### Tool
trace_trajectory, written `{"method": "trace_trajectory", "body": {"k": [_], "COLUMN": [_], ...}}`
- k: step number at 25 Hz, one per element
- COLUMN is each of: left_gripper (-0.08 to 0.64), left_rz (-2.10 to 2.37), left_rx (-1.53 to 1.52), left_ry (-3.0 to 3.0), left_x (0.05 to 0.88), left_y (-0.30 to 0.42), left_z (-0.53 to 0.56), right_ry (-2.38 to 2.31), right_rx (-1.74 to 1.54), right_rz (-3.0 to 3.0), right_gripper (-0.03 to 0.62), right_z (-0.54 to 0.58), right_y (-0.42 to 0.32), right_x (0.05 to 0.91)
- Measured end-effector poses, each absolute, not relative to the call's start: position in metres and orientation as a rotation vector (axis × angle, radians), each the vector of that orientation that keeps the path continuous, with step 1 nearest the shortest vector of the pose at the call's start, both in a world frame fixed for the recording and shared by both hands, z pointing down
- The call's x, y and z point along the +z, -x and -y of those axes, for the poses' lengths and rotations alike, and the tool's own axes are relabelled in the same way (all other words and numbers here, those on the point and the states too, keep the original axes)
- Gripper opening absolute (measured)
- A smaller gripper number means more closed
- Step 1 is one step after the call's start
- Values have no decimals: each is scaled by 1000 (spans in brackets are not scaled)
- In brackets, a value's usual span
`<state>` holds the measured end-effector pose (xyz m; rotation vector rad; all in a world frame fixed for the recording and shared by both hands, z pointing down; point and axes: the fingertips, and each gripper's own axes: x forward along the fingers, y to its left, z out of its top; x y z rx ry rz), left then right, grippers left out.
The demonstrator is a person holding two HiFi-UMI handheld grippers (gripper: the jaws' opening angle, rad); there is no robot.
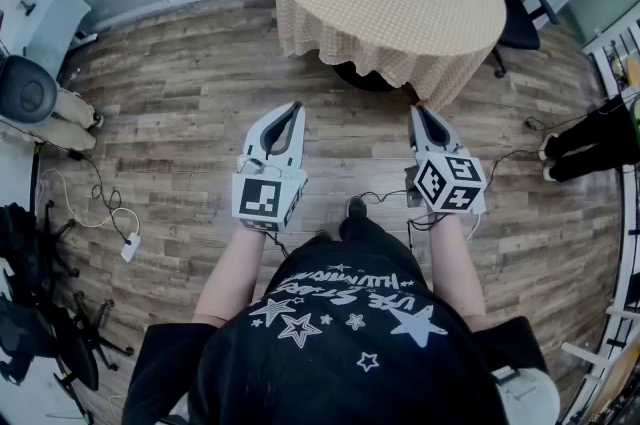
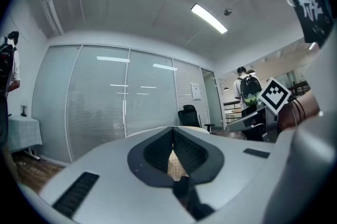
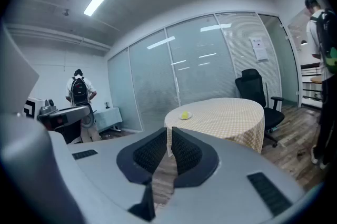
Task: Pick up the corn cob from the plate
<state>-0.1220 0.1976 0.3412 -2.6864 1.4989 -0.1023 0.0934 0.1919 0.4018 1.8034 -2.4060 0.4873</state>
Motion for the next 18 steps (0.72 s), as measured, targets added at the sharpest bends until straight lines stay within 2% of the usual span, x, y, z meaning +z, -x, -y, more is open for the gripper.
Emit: {"method": "trace_trajectory", "body": {"k": [18], "left_gripper": [7], "left_rz": [-1547], "left_rx": [-72], "left_ry": [2663], "left_x": [342], "left_y": [162], "left_z": [-216], "right_ry": [-1775], "right_rx": [479], "right_rz": [2457], "right_gripper": [46], "right_z": [-206], "right_y": [-59], "right_x": [391]}}
